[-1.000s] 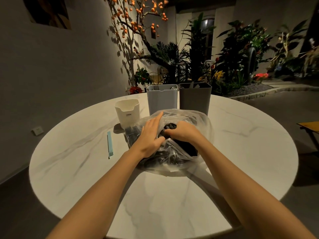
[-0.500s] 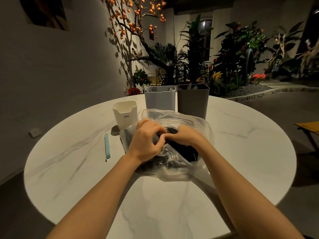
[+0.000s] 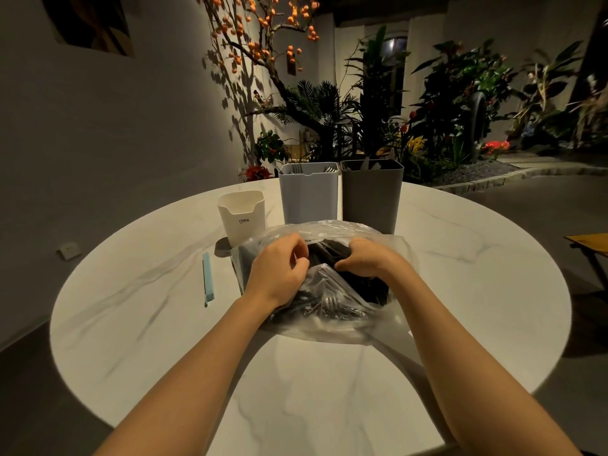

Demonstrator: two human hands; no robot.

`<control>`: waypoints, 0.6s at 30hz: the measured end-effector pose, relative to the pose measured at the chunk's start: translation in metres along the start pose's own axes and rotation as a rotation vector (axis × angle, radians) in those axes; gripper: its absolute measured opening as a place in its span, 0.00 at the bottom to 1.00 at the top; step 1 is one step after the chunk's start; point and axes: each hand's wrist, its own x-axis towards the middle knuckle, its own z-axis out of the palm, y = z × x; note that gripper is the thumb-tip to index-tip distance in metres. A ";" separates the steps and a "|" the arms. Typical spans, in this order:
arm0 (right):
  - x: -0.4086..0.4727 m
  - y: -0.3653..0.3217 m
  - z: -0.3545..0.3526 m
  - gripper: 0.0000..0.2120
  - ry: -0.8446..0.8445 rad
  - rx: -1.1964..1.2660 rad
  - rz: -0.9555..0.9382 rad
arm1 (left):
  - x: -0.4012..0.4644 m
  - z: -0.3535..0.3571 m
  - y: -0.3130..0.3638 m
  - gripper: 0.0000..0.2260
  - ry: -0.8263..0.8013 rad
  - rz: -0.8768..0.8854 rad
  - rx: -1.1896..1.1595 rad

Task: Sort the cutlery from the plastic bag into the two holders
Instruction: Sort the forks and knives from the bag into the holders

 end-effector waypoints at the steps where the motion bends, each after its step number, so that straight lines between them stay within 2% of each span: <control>1: 0.001 0.000 0.000 0.10 0.007 0.004 0.006 | 0.000 -0.001 0.001 0.04 -0.024 0.011 0.017; 3: 0.003 -0.001 0.001 0.11 0.025 0.009 0.022 | 0.000 -0.001 0.003 0.04 -0.072 0.050 0.022; 7: 0.004 -0.010 0.006 0.32 0.033 -0.119 0.099 | -0.001 -0.004 0.006 0.10 -0.136 0.104 0.016; 8: 0.005 -0.013 0.008 0.35 0.043 -0.154 0.118 | -0.001 -0.004 0.006 0.09 -0.138 0.108 0.015; 10: 0.009 -0.014 0.011 0.32 0.062 -0.184 0.131 | -0.001 -0.004 0.006 0.08 -0.127 0.108 0.005; 14: 0.009 -0.011 0.008 0.19 0.030 -0.159 0.093 | 0.000 0.000 0.005 0.07 -0.062 0.070 -0.002; 18: 0.008 -0.010 0.000 0.14 -0.007 -0.143 0.067 | -0.001 0.000 0.010 0.06 0.023 0.081 -0.009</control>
